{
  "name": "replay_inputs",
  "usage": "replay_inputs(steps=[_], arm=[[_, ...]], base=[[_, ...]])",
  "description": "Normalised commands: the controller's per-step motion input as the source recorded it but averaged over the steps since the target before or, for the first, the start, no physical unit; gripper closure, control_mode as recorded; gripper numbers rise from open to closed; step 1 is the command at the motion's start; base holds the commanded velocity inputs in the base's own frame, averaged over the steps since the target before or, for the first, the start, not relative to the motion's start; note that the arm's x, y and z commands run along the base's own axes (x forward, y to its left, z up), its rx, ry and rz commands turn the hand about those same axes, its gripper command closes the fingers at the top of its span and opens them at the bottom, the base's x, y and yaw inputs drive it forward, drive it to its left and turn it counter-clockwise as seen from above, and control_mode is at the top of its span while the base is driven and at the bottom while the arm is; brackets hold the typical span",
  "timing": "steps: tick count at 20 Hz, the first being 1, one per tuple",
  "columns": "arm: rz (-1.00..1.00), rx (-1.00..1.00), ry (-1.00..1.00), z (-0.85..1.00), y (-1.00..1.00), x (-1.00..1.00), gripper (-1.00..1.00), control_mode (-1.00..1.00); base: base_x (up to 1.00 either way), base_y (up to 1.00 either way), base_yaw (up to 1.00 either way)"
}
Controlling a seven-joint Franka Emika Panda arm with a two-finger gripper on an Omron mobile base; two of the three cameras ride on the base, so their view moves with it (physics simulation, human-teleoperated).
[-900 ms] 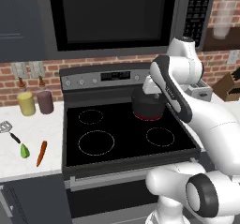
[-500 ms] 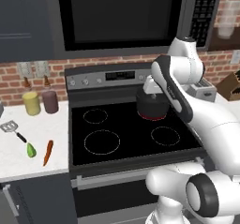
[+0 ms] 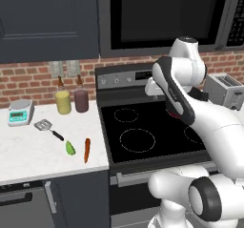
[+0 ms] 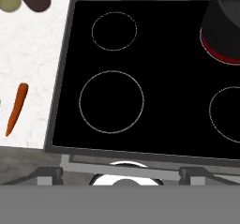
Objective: Put the carrot and lemon wedge in the pot. Retrieve the spatula and lightly stir the vegetables in the pot.
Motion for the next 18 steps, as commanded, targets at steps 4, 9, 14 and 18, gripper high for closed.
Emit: replay_inputs(steps=[4,9,14,18], arm=[[0.00,0.00,0.00,0.00,0.00,0.00,-1.00,1.00],[0.00,0.00,0.00,0.00,0.00,0.00,-1.00,1.00],[0.00,0.00,0.00,0.00,0.00,0.00,-1.00,1.00],[0.00,0.00,0.06,0.00,0.27,0.21,-1.00,-1.00]], base=[[0.15,0.31,0.00],[0.61,0.04,0.00],[0.85,0.08,0.00],[0.18,0.07,0.00]])
